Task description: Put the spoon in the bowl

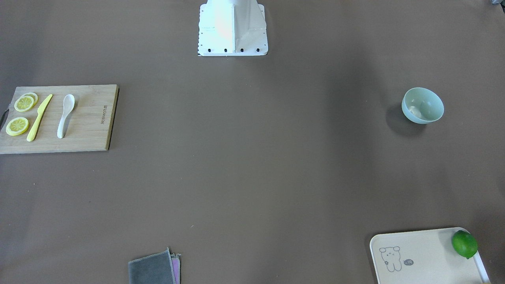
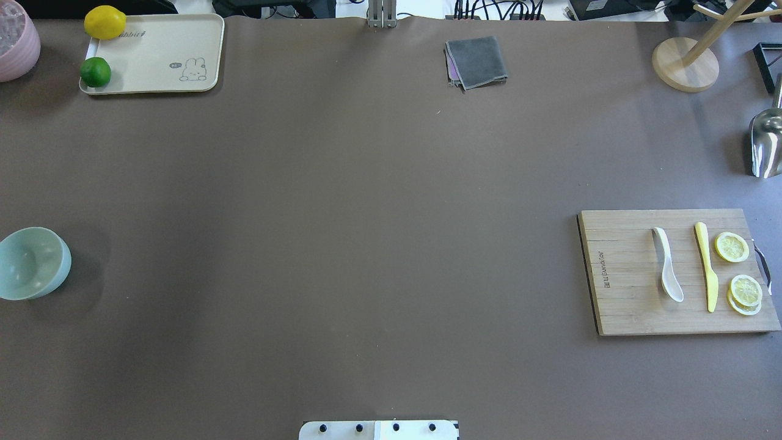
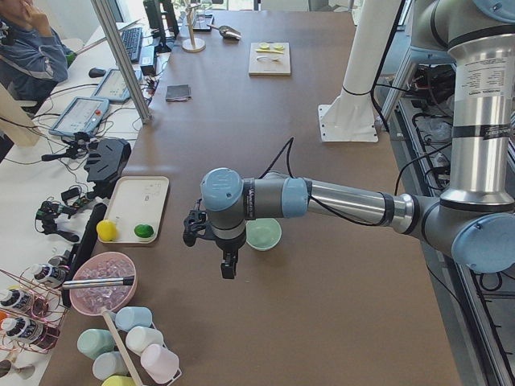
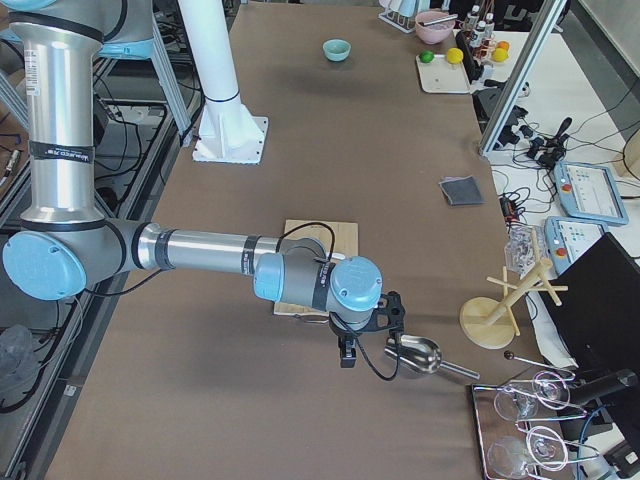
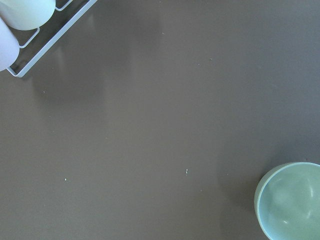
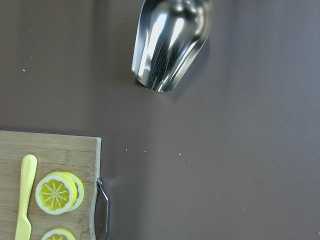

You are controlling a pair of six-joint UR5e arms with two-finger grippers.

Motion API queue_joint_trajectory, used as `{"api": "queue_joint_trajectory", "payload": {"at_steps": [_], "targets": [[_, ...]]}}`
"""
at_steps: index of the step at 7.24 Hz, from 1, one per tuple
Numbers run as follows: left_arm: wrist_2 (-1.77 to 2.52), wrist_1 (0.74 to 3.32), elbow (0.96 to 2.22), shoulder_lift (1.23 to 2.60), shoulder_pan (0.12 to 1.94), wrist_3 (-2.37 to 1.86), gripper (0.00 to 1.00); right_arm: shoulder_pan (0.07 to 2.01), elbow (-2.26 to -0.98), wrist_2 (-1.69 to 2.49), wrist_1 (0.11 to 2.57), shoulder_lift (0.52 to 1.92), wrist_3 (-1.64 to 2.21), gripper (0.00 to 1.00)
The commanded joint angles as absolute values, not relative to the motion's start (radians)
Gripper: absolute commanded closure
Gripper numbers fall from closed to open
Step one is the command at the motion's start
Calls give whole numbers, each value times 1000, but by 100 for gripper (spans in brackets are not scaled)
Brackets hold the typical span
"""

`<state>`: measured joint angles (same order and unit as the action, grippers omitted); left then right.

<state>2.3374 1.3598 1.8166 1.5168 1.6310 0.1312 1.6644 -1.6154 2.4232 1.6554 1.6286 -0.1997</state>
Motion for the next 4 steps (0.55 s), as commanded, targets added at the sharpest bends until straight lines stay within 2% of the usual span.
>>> {"api": "queue_joint_trajectory", "payload": {"at_steps": [1, 4], "targets": [[2329, 1374, 1856, 1511, 1632, 130, 2, 1664, -1623, 2427, 1654, 1626, -199, 0], [2339, 1385, 1859, 1511, 1629, 135, 2, 1663, -1650, 2425, 1654, 1626, -201, 0]]}}
